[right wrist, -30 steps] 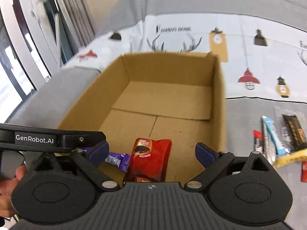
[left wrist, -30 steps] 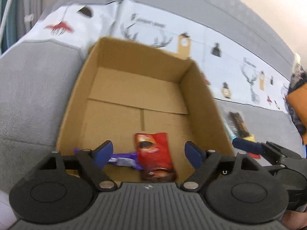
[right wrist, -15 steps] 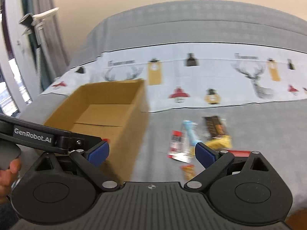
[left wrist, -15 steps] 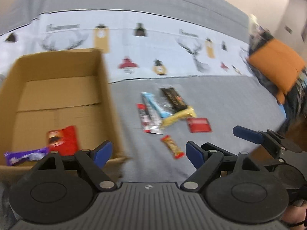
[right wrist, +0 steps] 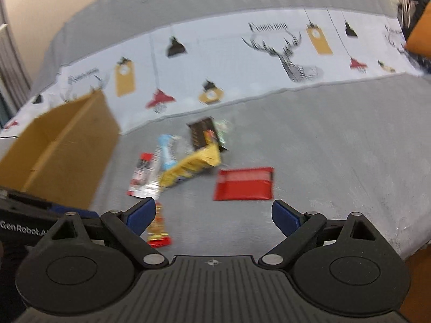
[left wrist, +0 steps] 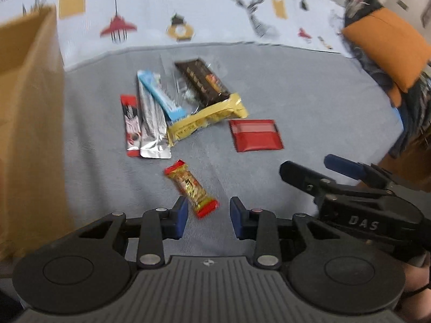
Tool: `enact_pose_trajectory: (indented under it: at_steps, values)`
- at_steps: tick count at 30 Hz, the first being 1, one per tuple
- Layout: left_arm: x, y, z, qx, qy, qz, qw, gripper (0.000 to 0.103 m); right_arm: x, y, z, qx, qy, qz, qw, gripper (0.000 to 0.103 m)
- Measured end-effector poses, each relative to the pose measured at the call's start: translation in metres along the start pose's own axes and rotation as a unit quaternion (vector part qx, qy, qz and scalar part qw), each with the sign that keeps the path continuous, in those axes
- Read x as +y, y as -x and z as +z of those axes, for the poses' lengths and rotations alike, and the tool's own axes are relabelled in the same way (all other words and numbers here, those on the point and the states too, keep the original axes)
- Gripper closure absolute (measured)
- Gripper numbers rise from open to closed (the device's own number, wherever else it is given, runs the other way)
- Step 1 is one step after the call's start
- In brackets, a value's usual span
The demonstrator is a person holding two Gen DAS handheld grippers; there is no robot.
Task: Organize snacks
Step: 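Grasp the small gold candy with the left tool while the right grasps the red packet, then carry both snacks over the box and open both tools to release them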
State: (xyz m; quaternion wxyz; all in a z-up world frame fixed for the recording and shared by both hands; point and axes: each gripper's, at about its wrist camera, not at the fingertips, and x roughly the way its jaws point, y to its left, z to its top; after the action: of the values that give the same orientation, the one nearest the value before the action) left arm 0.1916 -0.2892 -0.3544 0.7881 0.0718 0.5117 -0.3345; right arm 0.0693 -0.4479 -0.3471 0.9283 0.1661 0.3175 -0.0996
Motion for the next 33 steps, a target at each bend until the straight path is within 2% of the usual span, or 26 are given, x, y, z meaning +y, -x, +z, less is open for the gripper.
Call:
enact_pose_trajectory:
  at_steps: [4,6,12,15,17,19,21,22,24,27,29,33]
  values:
    - [0.006,-0.041,0.015,0.012,0.011,0.01,0.9998,0.067,-0.017,-0.034,0.011,0.019,-0.001,-0.009,1.0,0.009]
    - [0.011,-0.054,0.016,0.009,0.011,0.018,0.9997,0.079,-0.02,-0.052,0.016,0.031,-0.005,-0.016,0.999,0.009]
    - [0.027,-0.061,0.015,-0.023,0.02,-0.005,0.9995,0.079,-0.011,-0.094,0.024,0.054,0.014,-0.031,0.998,0.007]
    - [0.03,-0.064,0.02,-0.026,0.023,-0.01,0.9994,0.079,-0.002,-0.109,0.024,0.061,0.051,-0.032,0.996,0.007]
    - [0.032,-0.064,0.022,-0.025,0.028,-0.013,0.9992,0.079,0.0,-0.118,0.017,0.073,0.077,-0.054,0.993,0.012]
    - [0.033,-0.064,0.022,-0.026,0.029,-0.015,0.9991,0.079,0.004,-0.116,0.014,0.065,0.098,-0.064,0.991,0.019]
    - [0.032,-0.062,0.021,-0.03,0.023,-0.008,0.9993,0.08,0.001,-0.111,0.015,0.06,0.094,-0.068,0.991,0.033]
    - [0.028,-0.06,0.02,-0.034,0.01,0.006,0.9994,0.08,-0.002,-0.108,0.016,0.058,0.087,-0.071,0.992,0.044]
    - [0.024,-0.055,0.015,-0.037,-0.008,0.02,0.9991,0.081,-0.01,-0.104,0.018,0.06,0.065,-0.068,0.994,0.046]
    - [0.028,-0.048,0.01,-0.029,0.0,0.016,0.9995,0.082,-0.013,-0.097,0.017,0.057,0.055,-0.073,0.994,0.049]
    - [0.03,-0.043,0.007,-0.026,0.005,0.018,0.9995,0.082,-0.017,-0.091,0.017,0.053,0.043,-0.072,0.995,0.055]
    - [0.025,-0.022,0.0,-0.029,0.0,0.013,0.9995,0.082,-0.022,-0.06,0.02,0.031,0.005,-0.054,0.998,0.056]
